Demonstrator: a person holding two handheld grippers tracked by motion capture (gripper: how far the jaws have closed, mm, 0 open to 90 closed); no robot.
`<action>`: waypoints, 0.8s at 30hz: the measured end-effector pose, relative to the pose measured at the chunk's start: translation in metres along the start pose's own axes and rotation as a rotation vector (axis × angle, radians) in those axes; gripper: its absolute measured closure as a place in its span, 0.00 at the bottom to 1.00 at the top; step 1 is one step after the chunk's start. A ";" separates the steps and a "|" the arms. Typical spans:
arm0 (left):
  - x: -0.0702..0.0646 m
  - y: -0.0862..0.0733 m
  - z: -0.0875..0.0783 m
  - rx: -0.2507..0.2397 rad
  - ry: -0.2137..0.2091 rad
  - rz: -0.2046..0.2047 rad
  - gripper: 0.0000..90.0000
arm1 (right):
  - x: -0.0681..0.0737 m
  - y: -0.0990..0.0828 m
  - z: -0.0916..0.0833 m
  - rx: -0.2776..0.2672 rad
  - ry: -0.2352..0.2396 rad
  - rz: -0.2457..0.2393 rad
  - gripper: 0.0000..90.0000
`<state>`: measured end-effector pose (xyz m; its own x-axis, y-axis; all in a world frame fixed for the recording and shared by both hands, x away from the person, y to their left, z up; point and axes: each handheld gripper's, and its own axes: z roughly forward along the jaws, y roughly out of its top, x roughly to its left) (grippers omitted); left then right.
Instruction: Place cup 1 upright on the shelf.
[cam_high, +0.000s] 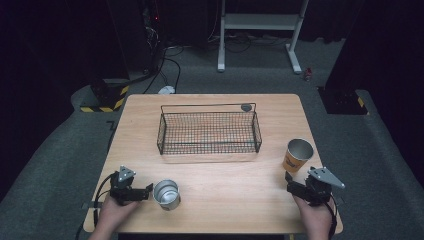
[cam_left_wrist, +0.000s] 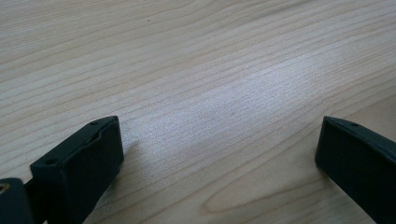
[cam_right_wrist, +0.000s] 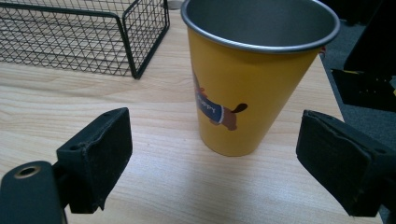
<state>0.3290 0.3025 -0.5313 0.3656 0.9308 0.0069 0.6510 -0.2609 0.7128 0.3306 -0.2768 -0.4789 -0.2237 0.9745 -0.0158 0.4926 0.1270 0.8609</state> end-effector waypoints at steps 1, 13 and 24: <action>0.000 0.000 0.000 0.000 0.000 0.000 0.01 | 0.000 0.000 0.000 0.000 0.000 0.000 0.12; 0.000 0.000 0.000 0.000 0.001 0.000 0.01 | -0.009 -0.002 0.006 -0.019 -0.003 0.014 0.12; 0.000 0.000 0.000 0.003 -0.001 0.003 0.01 | -0.012 -0.001 0.015 -0.001 -0.011 0.027 0.12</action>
<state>0.3291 0.3028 -0.5311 0.3683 0.9297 0.0087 0.6520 -0.2649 0.7104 0.3452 -0.2858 -0.4870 -0.2010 0.9796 0.0016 0.4975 0.1007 0.8616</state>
